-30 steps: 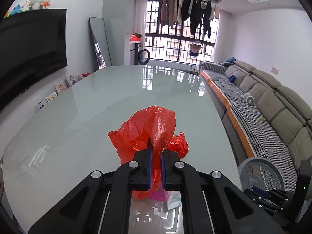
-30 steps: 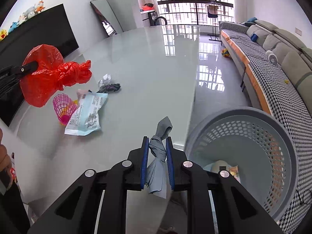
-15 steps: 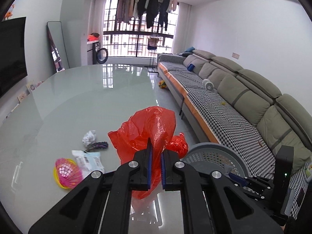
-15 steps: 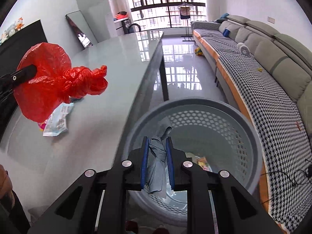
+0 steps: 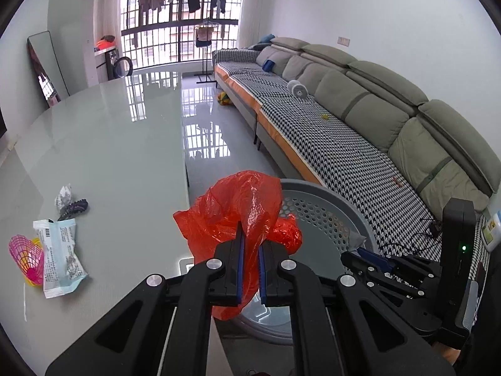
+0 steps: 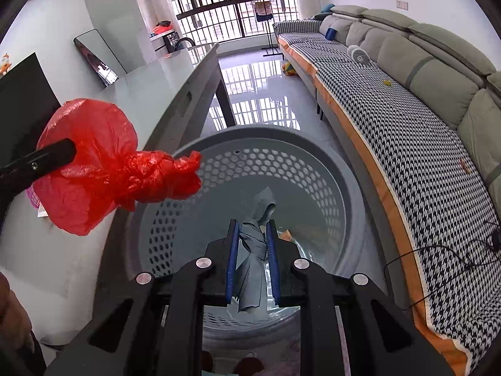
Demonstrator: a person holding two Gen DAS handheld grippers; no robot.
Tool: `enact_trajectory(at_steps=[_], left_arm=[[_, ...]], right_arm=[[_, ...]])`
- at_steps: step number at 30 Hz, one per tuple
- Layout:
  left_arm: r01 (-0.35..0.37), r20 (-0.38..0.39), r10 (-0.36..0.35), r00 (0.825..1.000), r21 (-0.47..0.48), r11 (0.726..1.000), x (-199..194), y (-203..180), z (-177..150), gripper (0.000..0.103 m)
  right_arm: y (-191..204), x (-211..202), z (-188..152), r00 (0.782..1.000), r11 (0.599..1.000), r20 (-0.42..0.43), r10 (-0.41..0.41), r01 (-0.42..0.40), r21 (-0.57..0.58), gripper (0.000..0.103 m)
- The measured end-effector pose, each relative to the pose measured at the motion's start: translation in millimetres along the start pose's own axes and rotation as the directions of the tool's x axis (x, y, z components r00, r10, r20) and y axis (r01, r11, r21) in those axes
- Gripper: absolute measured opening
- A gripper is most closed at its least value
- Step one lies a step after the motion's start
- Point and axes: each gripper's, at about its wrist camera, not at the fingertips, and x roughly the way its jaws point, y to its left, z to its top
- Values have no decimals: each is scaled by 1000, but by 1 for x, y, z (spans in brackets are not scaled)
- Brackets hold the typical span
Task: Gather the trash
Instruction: 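Carry the cloth and red bag over the wastebasket and release both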
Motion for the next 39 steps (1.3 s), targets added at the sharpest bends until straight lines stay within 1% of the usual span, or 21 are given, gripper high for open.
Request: enact_trajectory(at_steps=[4, 11, 18, 24, 26, 27, 29, 31, 32, 33, 34, 36, 37, 39], left_arm=[[14, -47, -14, 999, 17, 1000, 22, -15, -6, 8], [7, -119, -2, 993, 41, 999, 48, -27, -16, 8], [-6, -149, 12, 989, 40, 999, 59, -28, -20, 8], [-22, -165, 27, 986, 37, 999, 63, -26, -21, 9], [-24, -164, 29, 986, 34, 999, 62, -24, -21, 10], [-26, -165, 31, 986, 34, 999, 61, -23, -21, 10], [-33, -171, 38, 985, 36, 999, 62, -24, -22, 10], [-34, -179, 38, 983, 30, 999, 63, -22, -22, 13], [-34, -181, 39, 983, 27, 999, 62, -21, -23, 16], [-38, -182, 42, 982, 25, 999, 62, -19, -22, 23], [-42, -180, 46, 983, 25, 999, 61, -19, -23, 27], [-50, -171, 53, 984, 22, 998, 59, -18, -22, 49], [-52, -165, 55, 985, 20, 998, 58, -17, -23, 51], [-54, -159, 57, 986, 18, 998, 56, -17, -23, 52]], right_arm=[[-11, 6, -3, 1000, 1000, -12, 6, -6, 12, 17], [-25, 15, -5, 1000, 1000, -22, 14, -14, 28, 17], [-25, 20, -4, 999, 999, -28, 27, -27, 23, 17], [-27, 23, -3, 999, 999, -30, 22, -21, 26, 18], [-27, 22, -3, 1000, 999, -25, 18, -17, 28, 27], [-28, 20, -3, 1000, 999, -19, 16, -15, 31, 34], [-30, 18, -3, 1000, 999, -9, 16, -16, 35, 38], [-30, 15, -3, 1000, 999, -3, 11, -11, 37, 39], [-30, 14, -3, 1000, 999, -1, 10, -10, 39, 40], [-30, 14, -3, 1000, 999, 0, 10, -10, 40, 40], [-30, 13, -3, 1000, 999, 1, 9, -10, 42, 41], [-30, 12, -3, 1000, 999, 4, 9, -9, 43, 42], [-30, 11, -4, 1000, 999, 6, 8, -8, 43, 42], [-29, 10, -4, 1000, 999, 10, 7, -8, 45, 42]])
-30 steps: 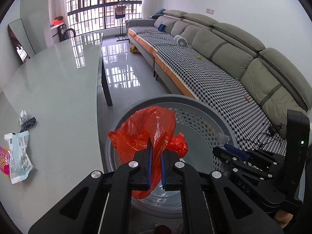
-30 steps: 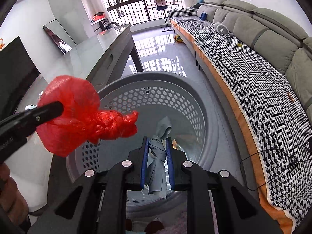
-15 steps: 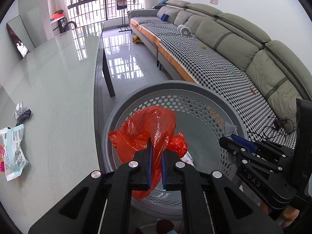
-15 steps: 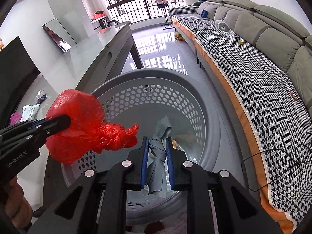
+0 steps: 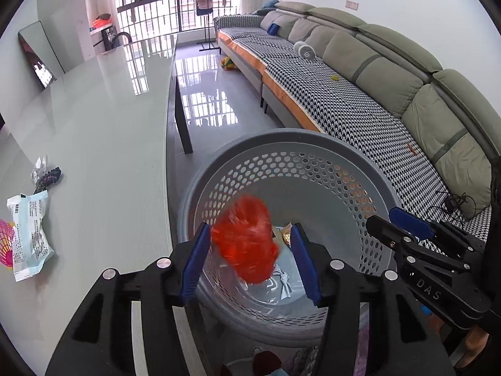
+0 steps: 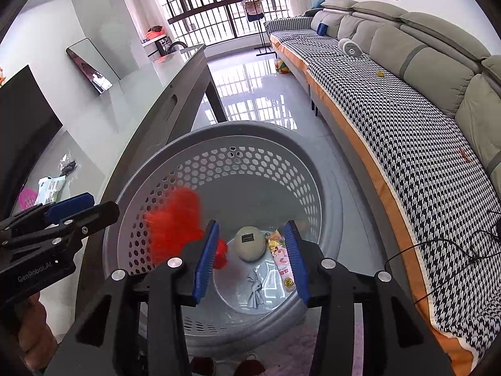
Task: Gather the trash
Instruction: 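Carry the cloth and red bag over the wastebasket and release both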
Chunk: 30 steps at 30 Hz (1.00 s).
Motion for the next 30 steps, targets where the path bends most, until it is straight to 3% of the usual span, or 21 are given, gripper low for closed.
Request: enact_trajectory(at_steps=[7, 9, 11, 17, 21, 30], left_arm=[[-10, 15, 11, 1000, -18, 1000, -6, 6, -1, 67], [-13, 22, 13, 1000, -25, 1000, -9, 8, -1, 75], [-13, 28, 14, 999, -31, 999, -11, 10, 0, 78], [-36, 45, 38, 998, -44, 998, -16, 13, -2, 84], [-45, 57, 48, 997, -55, 997, -21, 17, -2, 90], [-67, 80, 73, 994, -84, 994, -31, 28, -8, 96]], right_arm=[[0, -5, -1, 1000, 1000, 10, -2, 2, 7, 46], [0, -6, -1, 1000, 1000, 12, -3, 3, 6, 47], [1, -8, -1, 1000, 1000, 15, -6, 6, 6, 51], [2, -11, -3, 1000, 1000, 19, -11, 11, 6, 51], [3, -14, -4, 999, 1000, 29, -21, 21, 9, 63], [7, -22, -8, 998, 999, 42, -38, 38, 3, 67]])
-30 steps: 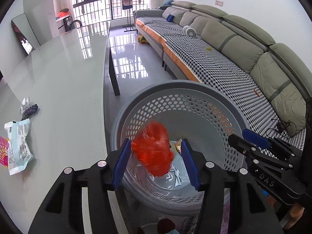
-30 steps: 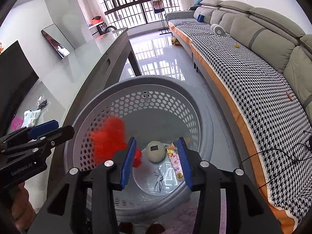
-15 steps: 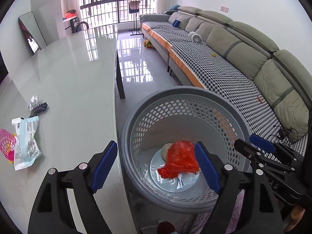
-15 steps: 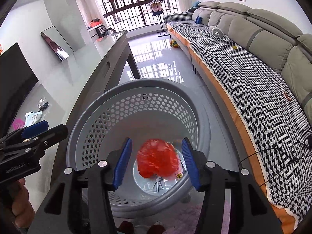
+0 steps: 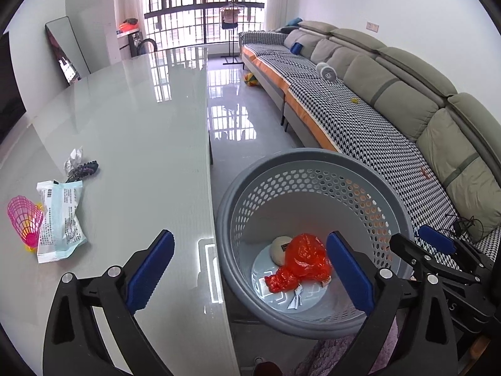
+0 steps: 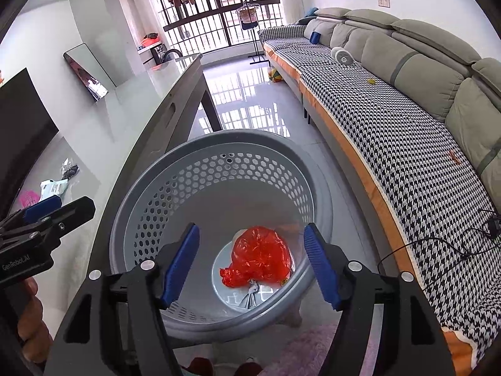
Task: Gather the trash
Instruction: 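Carry the cloth and red bag over the wastebasket and release both, then move both tools back toward the remaining trash on the table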
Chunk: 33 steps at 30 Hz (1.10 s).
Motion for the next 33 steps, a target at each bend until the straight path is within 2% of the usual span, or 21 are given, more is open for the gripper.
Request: enact_trajectory(at_steps=[6, 16, 26, 33], left_arm=[[-25, 26, 26, 999, -25, 999, -12, 16, -2, 96], [-68, 79, 76, 994, -99, 993, -39, 63, -9, 97], [-155, 102, 175, 979, -180, 971, -66, 124, -29, 97], [-231, 92, 262, 961, -262, 937, -81, 182, -43, 97]], right_arm=[[9, -5, -1, 1000, 1000, 19, 4, -4, -10, 71], [53, -5, 0, 998, 997, 34, 52, -50, -63, 73], [124, 8, 10, 990, 983, 26, 137, -132, -129, 74], [187, 22, 16, 983, 958, -6, 182, -178, -224, 74]])
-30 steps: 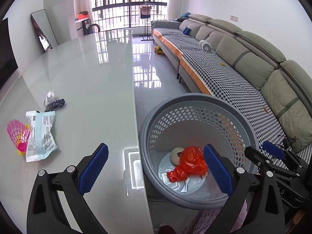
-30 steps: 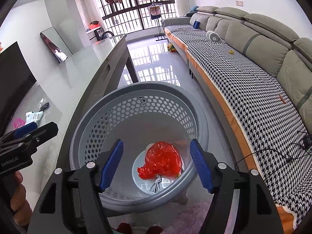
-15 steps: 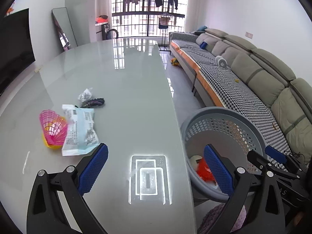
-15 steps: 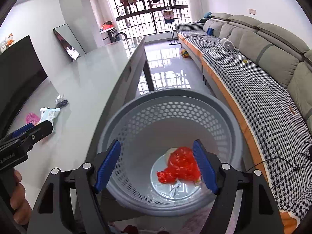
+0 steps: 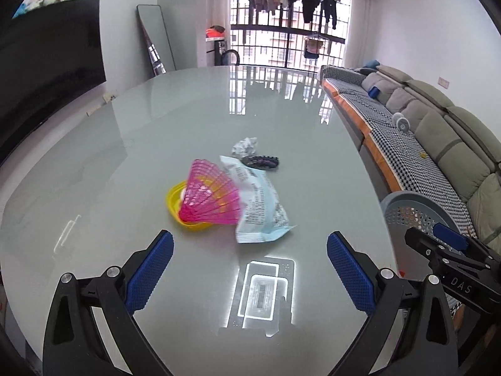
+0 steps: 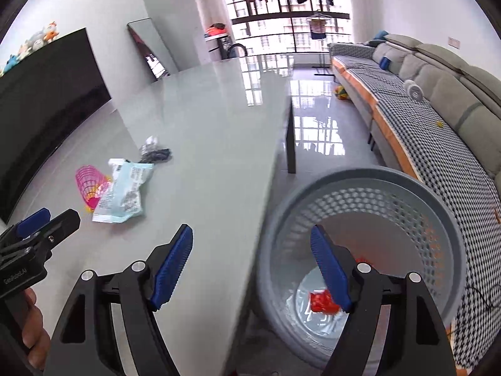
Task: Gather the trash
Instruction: 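Move both tools back toward the remaining trash on the table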
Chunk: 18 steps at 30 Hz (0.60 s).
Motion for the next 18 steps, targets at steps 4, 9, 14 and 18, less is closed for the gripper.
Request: enact_trajectory(at_steps=[4, 9, 14, 18], left_arm=[[-46, 0, 46, 999, -44, 998, 1, 32, 2, 97], [-95, -6, 95, 995, -98, 991, 4, 72, 0, 97], [-121, -15, 120, 993, -130, 984, 8, 98, -1, 97], [-124, -20, 123, 992, -139, 982, 10, 110, -2, 97]], right_arm=[[35, 15, 10, 999, 998, -15, 38, -39, -56, 74], [79, 31, 21, 996, 988, -34, 77, -81, -131, 74], [116, 50, 30, 993, 975, -57, 106, -115, -188, 74], [133, 64, 36, 989, 970, -79, 127, -140, -200, 74]])
